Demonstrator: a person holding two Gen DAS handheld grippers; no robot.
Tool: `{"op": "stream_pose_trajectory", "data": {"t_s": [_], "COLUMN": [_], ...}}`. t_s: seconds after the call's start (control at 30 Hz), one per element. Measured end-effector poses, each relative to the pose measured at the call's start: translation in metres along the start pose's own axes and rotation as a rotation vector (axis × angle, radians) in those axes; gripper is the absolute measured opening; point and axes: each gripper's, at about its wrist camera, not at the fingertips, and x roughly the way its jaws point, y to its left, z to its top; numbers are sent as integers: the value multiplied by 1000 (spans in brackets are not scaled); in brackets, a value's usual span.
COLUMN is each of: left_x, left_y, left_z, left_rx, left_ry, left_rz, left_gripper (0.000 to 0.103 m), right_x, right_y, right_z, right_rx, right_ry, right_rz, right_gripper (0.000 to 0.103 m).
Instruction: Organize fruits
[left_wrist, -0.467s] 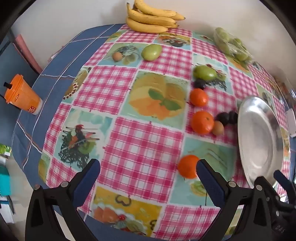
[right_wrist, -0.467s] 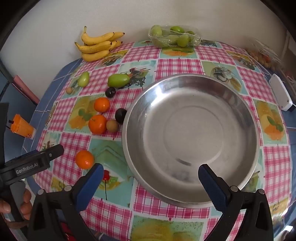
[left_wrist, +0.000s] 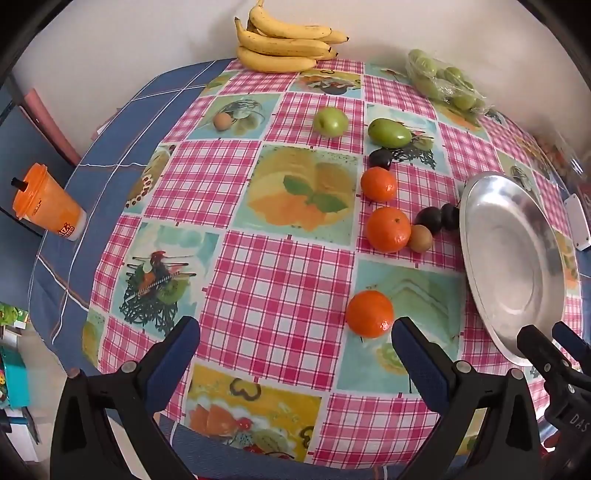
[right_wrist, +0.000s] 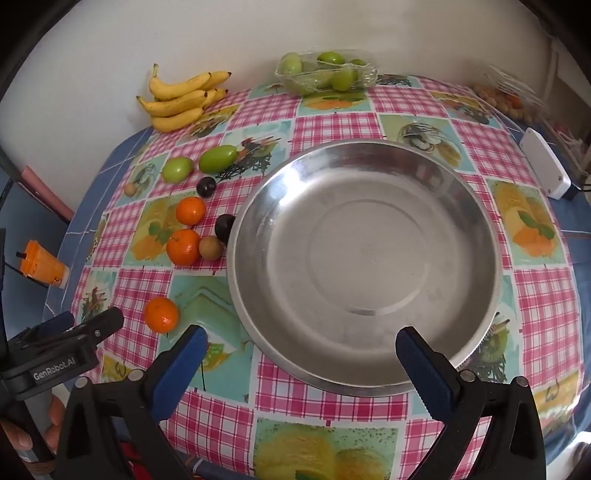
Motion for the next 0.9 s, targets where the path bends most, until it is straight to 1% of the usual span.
{"op": "stream_pose_trajectory", "data": {"t_s": [0.1,0.5,0.67,0.9], "left_x": [-1,2,3,2], "left_y": [1,2,3,0], "left_z": [1,0,0,0], "left_rx": [-4,-20,-27,-15], "left_ry": [0,14,14,6], "left_rz": [-17,-31,-48,-48], "left_gripper": [103,103,103,103], "right_x": [0,2,2,2], "right_y": [1,1,1,2], "right_z": [0,0,0,1], "right_rx": [-2,-2,-1,-4], "right_ry": [0,4,4,-1], "right_rz": [-3,0,-1,-3], "right_gripper": [103,103,103,103]}}
